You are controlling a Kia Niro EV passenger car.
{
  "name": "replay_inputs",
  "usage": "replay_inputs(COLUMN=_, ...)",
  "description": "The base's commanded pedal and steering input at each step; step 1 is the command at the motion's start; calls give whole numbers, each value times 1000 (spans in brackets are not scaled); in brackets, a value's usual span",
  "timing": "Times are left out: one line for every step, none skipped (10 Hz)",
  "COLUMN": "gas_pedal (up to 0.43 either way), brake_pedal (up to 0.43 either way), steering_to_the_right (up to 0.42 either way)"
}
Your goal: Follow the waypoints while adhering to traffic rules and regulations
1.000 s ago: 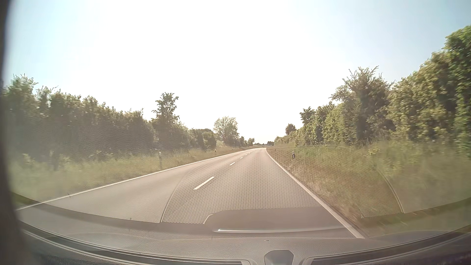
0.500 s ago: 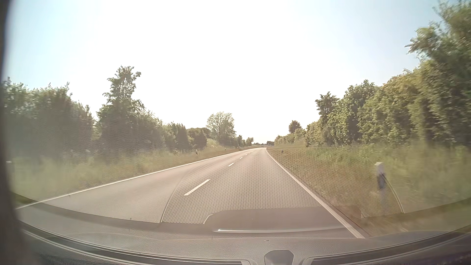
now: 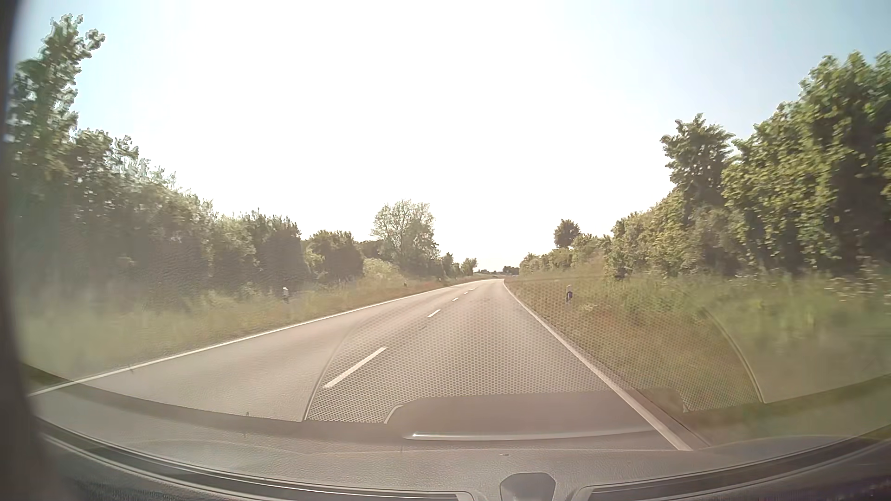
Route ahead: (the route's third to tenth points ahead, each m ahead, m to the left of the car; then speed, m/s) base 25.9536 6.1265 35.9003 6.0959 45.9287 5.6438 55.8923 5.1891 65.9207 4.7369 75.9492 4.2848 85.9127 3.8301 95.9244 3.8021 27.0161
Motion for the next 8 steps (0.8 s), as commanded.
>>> replay_inputs(gas_pedal=299, brake_pedal=6, steering_to_the_right=5)
replay_inputs(gas_pedal=299, brake_pedal=6, steering_to_the_right=5)
replay_inputs(gas_pedal=299, brake_pedal=6, steering_to_the_right=5)
replay_inputs(gas_pedal=299, brake_pedal=6, steering_to_the_right=5)
replay_inputs(gas_pedal=299, brake_pedal=6, steering_to_the_right=5)
replay_inputs(gas_pedal=299, brake_pedal=6, steering_to_the_right=5)
replay_inputs(gas_pedal=299, brake_pedal=6, steering_to_the_right=5)
replay_inputs(gas_pedal=287, brake_pedal=6, steering_to_the_right=6)
